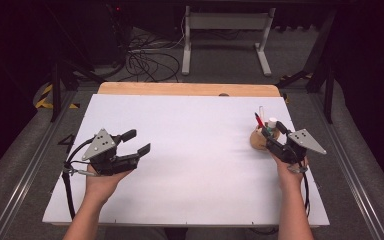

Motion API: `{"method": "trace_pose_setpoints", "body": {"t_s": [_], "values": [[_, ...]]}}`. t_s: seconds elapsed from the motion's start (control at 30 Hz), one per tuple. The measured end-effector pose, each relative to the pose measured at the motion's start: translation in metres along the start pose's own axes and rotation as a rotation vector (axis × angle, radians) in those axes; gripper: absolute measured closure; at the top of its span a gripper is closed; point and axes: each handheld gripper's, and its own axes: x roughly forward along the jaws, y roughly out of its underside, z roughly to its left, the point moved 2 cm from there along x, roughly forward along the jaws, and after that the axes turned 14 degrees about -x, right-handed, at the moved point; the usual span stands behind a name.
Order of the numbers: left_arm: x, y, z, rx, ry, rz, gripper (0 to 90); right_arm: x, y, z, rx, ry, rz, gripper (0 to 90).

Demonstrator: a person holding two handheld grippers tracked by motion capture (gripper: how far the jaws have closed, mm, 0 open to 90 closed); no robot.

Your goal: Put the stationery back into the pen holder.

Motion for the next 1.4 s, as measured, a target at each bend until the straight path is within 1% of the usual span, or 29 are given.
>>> {"method": "trace_pose_setpoints", "body": {"t_s": [0.13,0.2,0.23,0.33,0.47,0.57,0.6,0.63,0.67,0.7,0.8,0.83,0.87,0.97,1.13,1.17,1.23,1.27,1.3,1.4], "values": [[-0.002,0.0,0.001,-0.005,0.002,-0.002,31.7,-0.001,-0.005,0.004,-0.003,-0.028,-0.012,37.4],[-0.003,-0.001,0.001,-0.001,0.003,-0.005,31.5,-0.001,-0.008,0.006,-0.004,-0.045,-0.015,35.3],[-0.003,-0.001,0.002,0.004,0.001,-0.006,31.4,-0.001,-0.009,0.007,-0.004,-0.058,-0.017,34.3],[-0.004,-0.001,0.002,-0.006,0.005,-0.006,30.7,-0.001,-0.013,0.011,-0.009,-0.087,-0.021,30.2],[-0.005,-0.001,0.003,-0.007,0.007,-0.008,30.0,-0.001,-0.019,0.018,-0.019,-0.126,-0.022,27.0],[-0.006,-0.001,0.004,-0.004,0.004,-0.013,29.2,-0.001,-0.023,0.022,-0.025,-0.146,-0.022,23.4],[-0.007,-0.001,0.004,-0.011,0.006,-0.011,28.9,-0.002,-0.024,0.023,-0.025,-0.152,-0.024,22.5],[-0.007,-0.002,0.004,-0.003,0.002,-0.015,28.5,-0.002,-0.025,0.024,-0.03,-0.159,-0.026,21.6],[-0.008,-0.001,0.004,-0.008,0.003,-0.012,28.1,-0.002,-0.027,0.026,-0.034,-0.167,-0.031,20.9],[-0.008,-0.001,0.004,-0.014,0.003,-0.014,27.8,-0.003,-0.028,0.027,-0.024,-0.172,-0.031,20.3],[-0.009,-0.002,0.006,-0.008,-0.003,-0.015,26.8,-0.003,-0.031,0.03,-0.036,-0.191,-0.037,18.9],[-0.01,-0.001,0.006,-0.017,-0.002,-0.012,26.5,-0.004,-0.033,0.032,-0.032,-0.198,-0.035,18.4],[-0.01,-0.002,0.007,-0.01,-0.004,-0.016,26.0,-0.003,-0.033,0.033,-0.033,-0.205,-0.042,17.8],[-0.01,-0.001,0.007,-0.013,0.0,-0.015,25.2,-0.004,-0.036,0.035,-0.035,-0.224,-0.045,16.3],[-0.011,-0.001,0.007,-0.02,-0.001,-0.015,24.1,-0.007,-0.04,0.037,-0.025,-0.239,-0.057,14.4],[-0.012,-0.001,0.008,-0.01,-0.004,-0.016,23.9,-0.007,-0.041,0.037,-0.028,-0.238,-0.058,14.1],[-0.012,-0.001,0.007,-0.013,-0.003,-0.017,23.6,-0.008,-0.042,0.038,-0.029,-0.241,-0.062,13.8],[-0.012,0.0,0.007,-0.022,0.0,-0.015,23.5,-0.009,-0.043,0.038,-0.026,-0.24,-0.065,13.6],[-0.012,0.0,0.007,-0.016,-0.001,-0.015,23.4,-0.01,-0.044,0.038,-0.023,-0.244,-0.067,13.4],[-0.012,0.001,0.006,-0.017,0.001,-0.012,22.7,-0.011,-0.046,0.039,-0.024,-0.254,-0.072,12.3]]}}
